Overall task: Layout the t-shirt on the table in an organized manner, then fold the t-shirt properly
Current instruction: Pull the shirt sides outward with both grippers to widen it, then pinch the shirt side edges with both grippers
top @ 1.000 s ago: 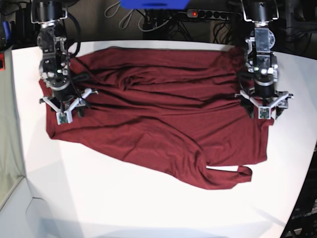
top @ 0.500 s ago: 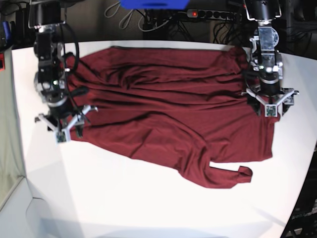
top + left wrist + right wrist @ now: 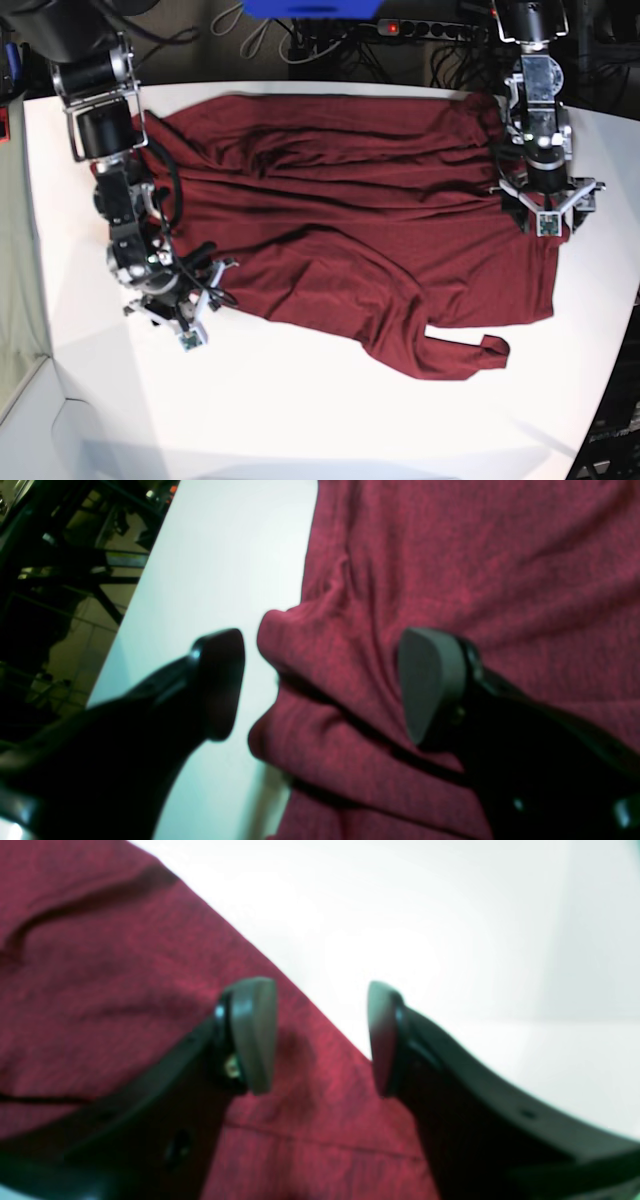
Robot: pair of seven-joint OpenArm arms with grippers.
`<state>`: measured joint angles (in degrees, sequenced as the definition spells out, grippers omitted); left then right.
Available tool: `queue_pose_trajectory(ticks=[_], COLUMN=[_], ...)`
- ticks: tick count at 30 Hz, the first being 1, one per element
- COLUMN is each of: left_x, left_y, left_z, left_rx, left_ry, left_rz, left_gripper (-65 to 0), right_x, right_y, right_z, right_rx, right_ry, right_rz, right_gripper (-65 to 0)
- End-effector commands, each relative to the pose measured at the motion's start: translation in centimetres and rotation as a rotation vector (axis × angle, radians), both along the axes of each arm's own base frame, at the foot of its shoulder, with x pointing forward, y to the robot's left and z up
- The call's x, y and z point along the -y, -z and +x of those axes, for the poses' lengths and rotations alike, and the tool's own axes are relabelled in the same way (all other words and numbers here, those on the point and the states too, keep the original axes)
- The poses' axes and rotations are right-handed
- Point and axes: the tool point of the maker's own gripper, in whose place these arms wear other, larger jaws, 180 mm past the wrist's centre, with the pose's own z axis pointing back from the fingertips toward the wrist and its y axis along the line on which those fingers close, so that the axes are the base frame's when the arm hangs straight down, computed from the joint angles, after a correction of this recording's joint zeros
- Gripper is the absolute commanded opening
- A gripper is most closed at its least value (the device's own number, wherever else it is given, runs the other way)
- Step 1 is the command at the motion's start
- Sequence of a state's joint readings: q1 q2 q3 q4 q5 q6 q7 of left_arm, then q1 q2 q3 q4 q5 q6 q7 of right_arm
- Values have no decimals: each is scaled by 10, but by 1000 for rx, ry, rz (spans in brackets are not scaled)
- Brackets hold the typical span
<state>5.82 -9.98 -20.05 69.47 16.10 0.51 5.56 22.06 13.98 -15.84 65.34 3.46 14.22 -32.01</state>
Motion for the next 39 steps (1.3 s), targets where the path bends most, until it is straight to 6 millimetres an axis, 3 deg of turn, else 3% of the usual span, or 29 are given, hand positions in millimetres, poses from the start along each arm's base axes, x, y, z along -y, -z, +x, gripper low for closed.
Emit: queue_pose_trajectory(ticks=[1,5,13,15,21,24,39], left_x=[-2,-2,-2,-2,-2,-1,-2], left_y=[12,12,7,7,7,8,8], left_z=[-8,-8,-2,-2,-2,-2,-3], left_rx=[-72,-72,-58,-58,-58,-58,-61], left_ry=[-9,-9,-12,-12,-12,-9,-13], left_rz=[-1,-1,-2,-2,-2,-3,-3], left_gripper=[-179,-180,-180,-180,-180,-180,-181], right_x=[-3,-13,-13,-12,-9,-6,-5], right_y=[-15,-4,13,14,14,19,-50], right_z=[14,19,18,18,21,20,74], right_rx=[44,25,31,31,38,25,170], right_ry=[-16,-35,-30,-29,-27,-20,-12], right_rz=[5,12,43,44,43,40,47], right_gripper=[-319,-297,-319,-371,-624,-650,-650])
